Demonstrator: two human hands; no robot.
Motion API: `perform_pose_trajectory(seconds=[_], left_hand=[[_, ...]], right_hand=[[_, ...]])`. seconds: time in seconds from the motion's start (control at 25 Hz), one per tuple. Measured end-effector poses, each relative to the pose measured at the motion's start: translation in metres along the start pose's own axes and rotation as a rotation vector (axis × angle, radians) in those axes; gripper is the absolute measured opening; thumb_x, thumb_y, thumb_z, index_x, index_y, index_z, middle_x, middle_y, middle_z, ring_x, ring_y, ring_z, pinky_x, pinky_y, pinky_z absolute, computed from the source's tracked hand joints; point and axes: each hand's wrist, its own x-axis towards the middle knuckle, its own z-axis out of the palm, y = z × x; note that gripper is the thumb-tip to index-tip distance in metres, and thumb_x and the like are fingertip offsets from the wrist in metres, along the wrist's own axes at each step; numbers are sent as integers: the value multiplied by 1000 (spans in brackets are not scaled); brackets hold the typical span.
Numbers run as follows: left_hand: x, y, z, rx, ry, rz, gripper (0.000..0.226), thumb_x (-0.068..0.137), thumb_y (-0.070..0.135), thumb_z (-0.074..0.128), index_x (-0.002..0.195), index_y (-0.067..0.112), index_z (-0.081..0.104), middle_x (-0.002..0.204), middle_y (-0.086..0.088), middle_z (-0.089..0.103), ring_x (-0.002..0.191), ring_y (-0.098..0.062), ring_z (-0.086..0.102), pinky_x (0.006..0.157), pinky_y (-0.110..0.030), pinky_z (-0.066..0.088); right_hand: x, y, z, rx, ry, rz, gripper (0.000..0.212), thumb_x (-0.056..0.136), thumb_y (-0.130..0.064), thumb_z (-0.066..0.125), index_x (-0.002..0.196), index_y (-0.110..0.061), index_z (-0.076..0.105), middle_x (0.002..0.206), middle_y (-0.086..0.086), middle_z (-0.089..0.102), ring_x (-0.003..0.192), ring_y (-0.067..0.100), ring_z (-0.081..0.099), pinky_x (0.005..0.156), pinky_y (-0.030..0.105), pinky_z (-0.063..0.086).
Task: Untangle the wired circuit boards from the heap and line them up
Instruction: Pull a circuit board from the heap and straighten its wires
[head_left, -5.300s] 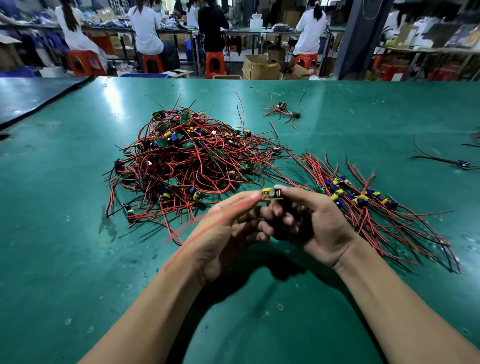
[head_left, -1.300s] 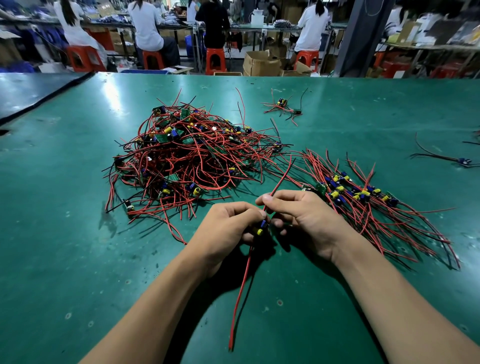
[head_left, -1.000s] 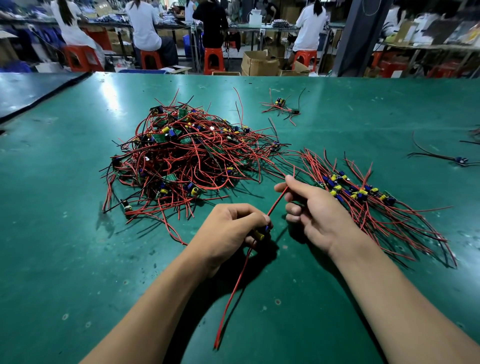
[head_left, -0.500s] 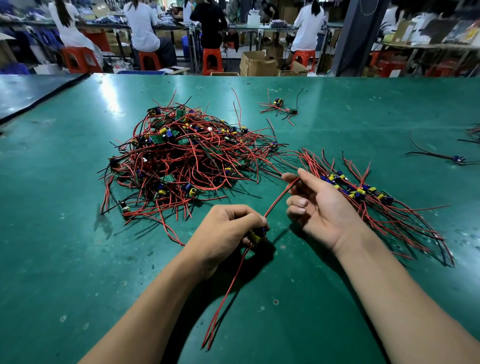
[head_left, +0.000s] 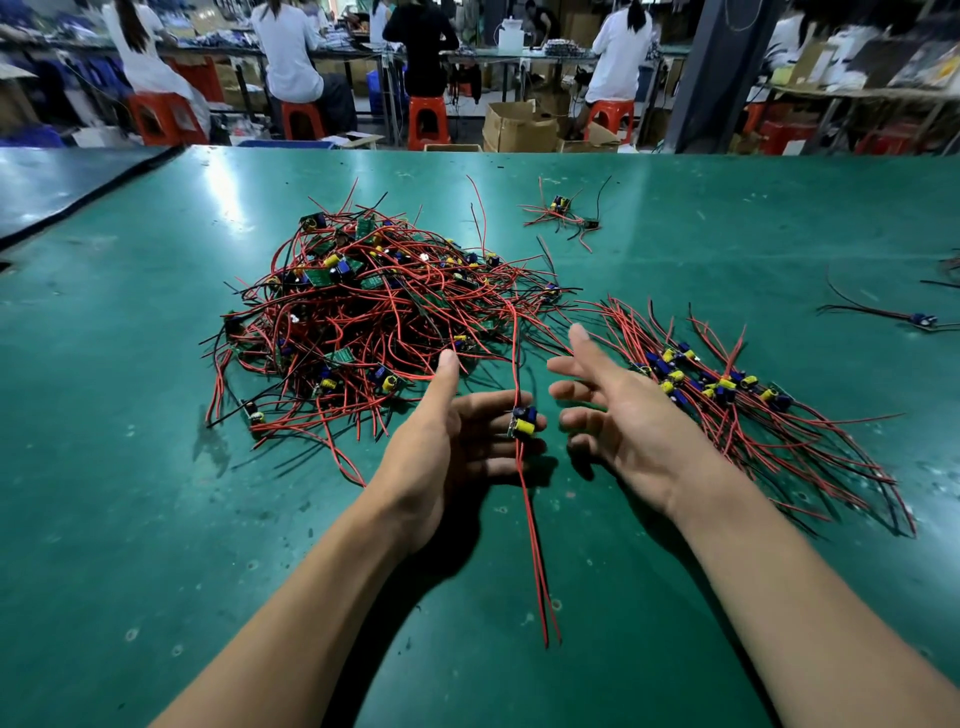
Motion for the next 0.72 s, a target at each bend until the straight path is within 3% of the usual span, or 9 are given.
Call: perform_pose_trajectory(seconds=[0.12, 0.2, 0.28, 0.36, 0.52, 0.72], left_hand=[[1, -1, -2, -1, -7, 19, 85, 92, 71, 20, 114, 4, 67, 108, -16, 73, 87, -29, 71, 76, -38, 60], [0, -2, -2, 16, -20, 27, 82, 91, 73, 20, 119, 10, 65, 107, -13, 74, 86, -25, 73, 70, -33, 60], [0, -2, -3, 55, -34, 31, 76, 90, 73, 20, 119, 21, 67, 102, -7, 76, 87, -19, 73, 65, -26, 58], [1, -2, -3, 105, -28, 45, 71, 89, 72, 19, 116, 28, 67, 100, 2, 76, 88, -14, 72, 68, -28, 59], [0, -1, 1, 125, 25, 52, 73, 93, 67, 20, 128, 19, 60, 120, -12, 68, 94, -29, 65, 81, -41, 58], [0, 0, 0, 149, 34, 37, 78, 95, 63, 19, 119, 3, 63, 115, -26, 66, 90, -33, 65, 79, -40, 58]], right_hand=[[-10, 3, 10, -313, -67, -160, 66, 62, -73, 76, 111, -29, 70, 94, -5, 67, 63, 4, 59, 53, 21, 46], [-14, 7, 16, -555, -70, -289, 61, 69, -57, 82, 122, -32, 64, 100, -5, 63, 66, 1, 58, 59, 21, 48], [-15, 10, 19, -719, 7, -424, 53, 77, -38, 84, 125, -27, 65, 104, -5, 64, 77, 5, 61, 72, 20, 50], [-15, 9, 19, -733, 89, -493, 41, 82, -26, 80, 121, -20, 69, 107, -4, 69, 91, 10, 64, 83, 22, 51], [-7, 3, 2, -748, 308, -550, 43, 87, -26, 75, 127, -14, 67, 112, -1, 71, 100, 13, 64, 95, 24, 47], [7, 2, -33, -1067, 563, -537, 43, 87, -30, 73, 129, -22, 65, 112, 7, 71, 112, 32, 53, 95, 41, 40]])
